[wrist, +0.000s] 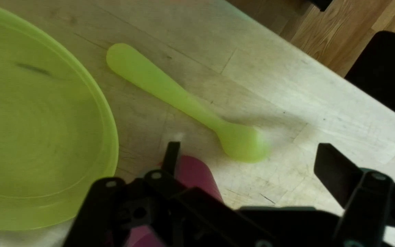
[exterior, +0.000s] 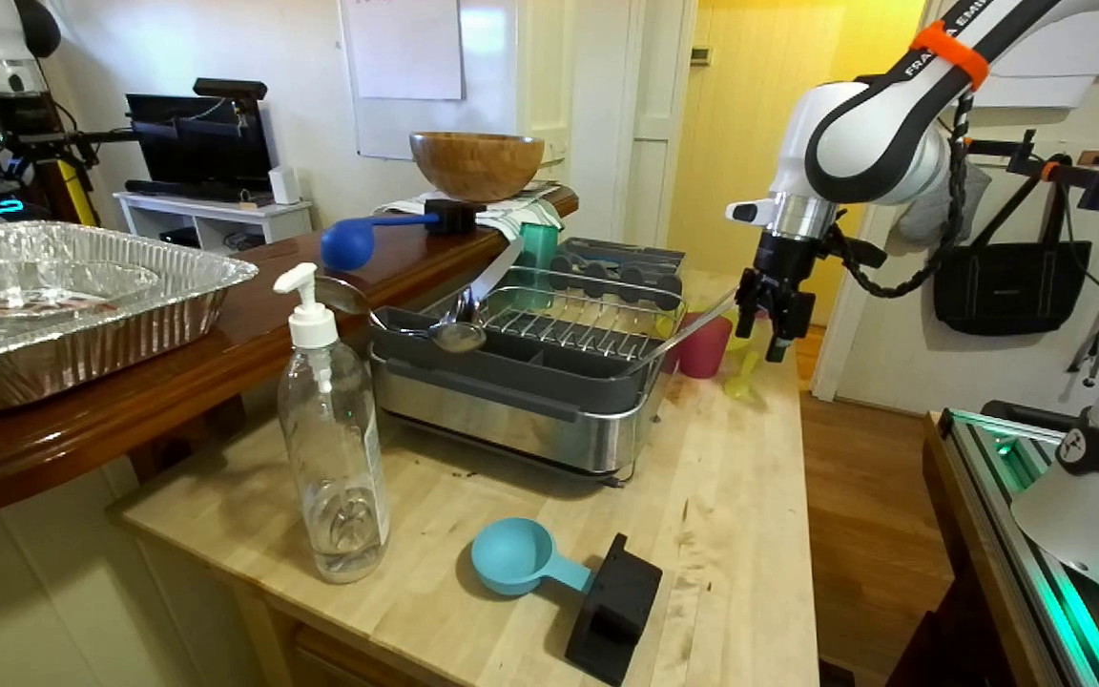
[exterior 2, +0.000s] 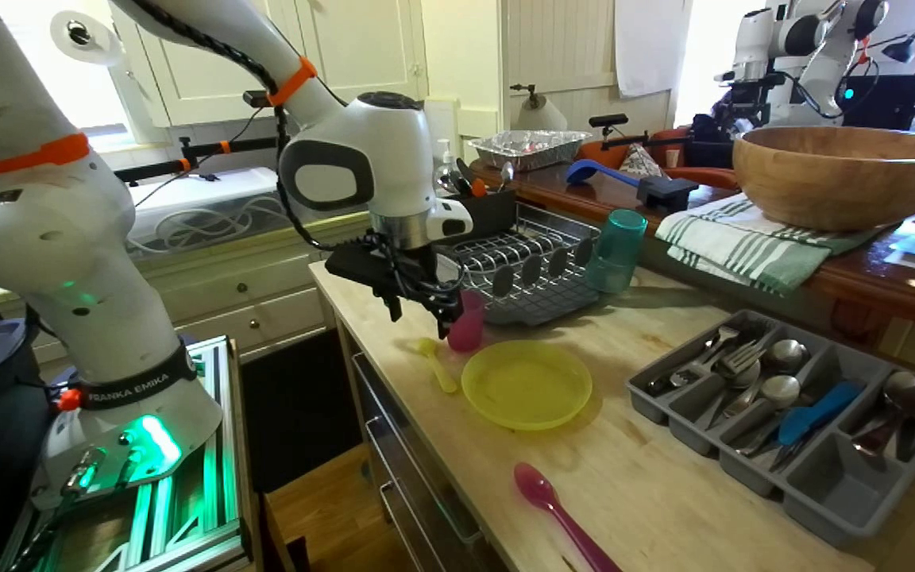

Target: Put the yellow spoon on the yellow plate then move the purple cup to the right.

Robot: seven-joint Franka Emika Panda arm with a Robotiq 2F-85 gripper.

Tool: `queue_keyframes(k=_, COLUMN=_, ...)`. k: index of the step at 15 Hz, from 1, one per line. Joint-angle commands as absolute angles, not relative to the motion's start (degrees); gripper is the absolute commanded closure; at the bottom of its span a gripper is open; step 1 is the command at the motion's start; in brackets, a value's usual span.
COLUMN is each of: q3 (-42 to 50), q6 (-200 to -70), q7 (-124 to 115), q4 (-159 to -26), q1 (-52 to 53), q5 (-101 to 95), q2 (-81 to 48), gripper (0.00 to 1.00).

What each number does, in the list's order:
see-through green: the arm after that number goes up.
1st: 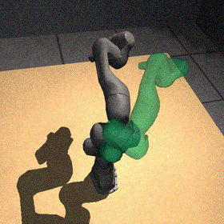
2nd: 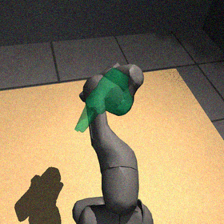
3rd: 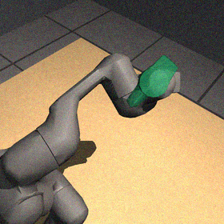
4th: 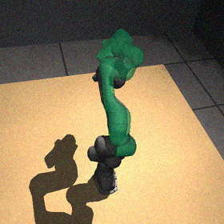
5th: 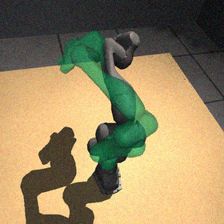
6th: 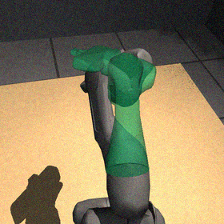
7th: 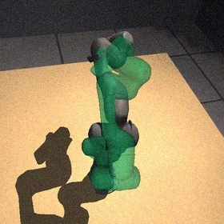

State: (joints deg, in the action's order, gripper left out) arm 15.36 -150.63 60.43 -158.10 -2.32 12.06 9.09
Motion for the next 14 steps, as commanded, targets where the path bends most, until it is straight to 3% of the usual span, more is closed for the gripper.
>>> queue_keyframes(k=1, q3=16.0, q6=-155.7, q7=68.7, q4=-158.1, q1=-1.1, q5=20.0, q2=5.8, gripper=0.0)
queue_keyframes(k=14, q3=15.1, q6=-160.5, q7=79.8, q4=-158.0, q1=-0.4, q5=27.9, q2=-0.2, gripper=0.0)
